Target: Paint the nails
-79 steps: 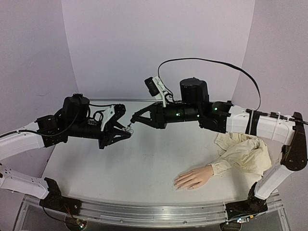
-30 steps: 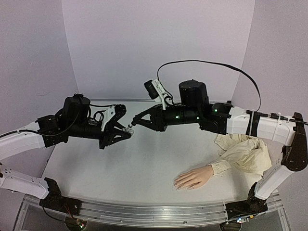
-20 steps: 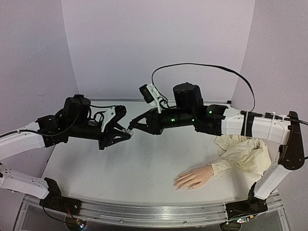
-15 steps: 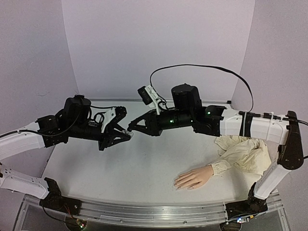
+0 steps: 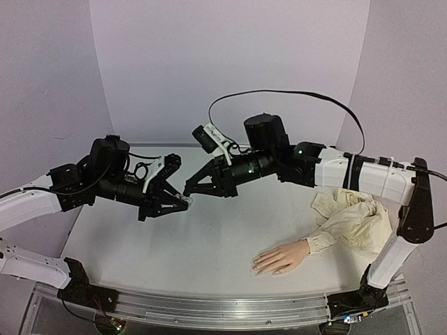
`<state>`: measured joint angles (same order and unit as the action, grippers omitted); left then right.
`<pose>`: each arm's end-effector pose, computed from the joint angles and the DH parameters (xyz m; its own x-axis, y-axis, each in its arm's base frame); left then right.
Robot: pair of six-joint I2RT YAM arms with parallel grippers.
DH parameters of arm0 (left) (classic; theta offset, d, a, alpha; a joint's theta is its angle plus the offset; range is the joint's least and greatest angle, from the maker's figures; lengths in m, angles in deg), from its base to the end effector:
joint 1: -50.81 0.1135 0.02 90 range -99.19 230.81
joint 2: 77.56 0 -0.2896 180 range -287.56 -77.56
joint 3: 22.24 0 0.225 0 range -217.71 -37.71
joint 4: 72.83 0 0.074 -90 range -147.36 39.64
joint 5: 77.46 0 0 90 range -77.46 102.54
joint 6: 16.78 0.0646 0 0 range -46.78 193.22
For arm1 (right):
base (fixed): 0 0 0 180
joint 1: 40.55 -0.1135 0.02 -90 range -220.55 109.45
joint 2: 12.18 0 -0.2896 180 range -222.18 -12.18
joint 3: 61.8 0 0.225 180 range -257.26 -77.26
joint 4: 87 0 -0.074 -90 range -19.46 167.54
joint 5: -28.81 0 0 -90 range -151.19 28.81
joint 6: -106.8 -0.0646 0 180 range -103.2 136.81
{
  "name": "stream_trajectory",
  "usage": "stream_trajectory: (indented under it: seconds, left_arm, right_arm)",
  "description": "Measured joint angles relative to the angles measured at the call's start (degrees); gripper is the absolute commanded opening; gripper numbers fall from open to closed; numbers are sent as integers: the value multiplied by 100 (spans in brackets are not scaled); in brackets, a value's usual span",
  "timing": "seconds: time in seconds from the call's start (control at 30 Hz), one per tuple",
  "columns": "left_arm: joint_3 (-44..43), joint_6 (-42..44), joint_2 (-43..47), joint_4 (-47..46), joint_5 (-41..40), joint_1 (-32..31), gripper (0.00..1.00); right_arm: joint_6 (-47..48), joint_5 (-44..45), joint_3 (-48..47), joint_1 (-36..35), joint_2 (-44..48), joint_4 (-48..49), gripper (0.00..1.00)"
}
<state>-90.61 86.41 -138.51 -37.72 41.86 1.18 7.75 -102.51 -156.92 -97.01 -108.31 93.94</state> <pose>0.1170 -0.1865 0.3352 -0.0774 0.3982 -0.9140 0.9889 0.1474 -0.0195 0.1846 0.3556 0.3973 -0.1565 -0.0223 -0.9874 -0.9784 -0.1335 0.1581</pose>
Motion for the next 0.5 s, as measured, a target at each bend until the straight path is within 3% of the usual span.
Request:
stream_trajectory:
  seconds: [0.27,0.5]
  left_arm:
    - [-442,-610,-13,275,-505,-61,0]
    - [-157,-402,-46,-382,-1709,-44,0]
  right_arm:
    - [798,-273,-695,146,-240,-516,0]
    - [219,258,-1193,271,-713,-511,0]
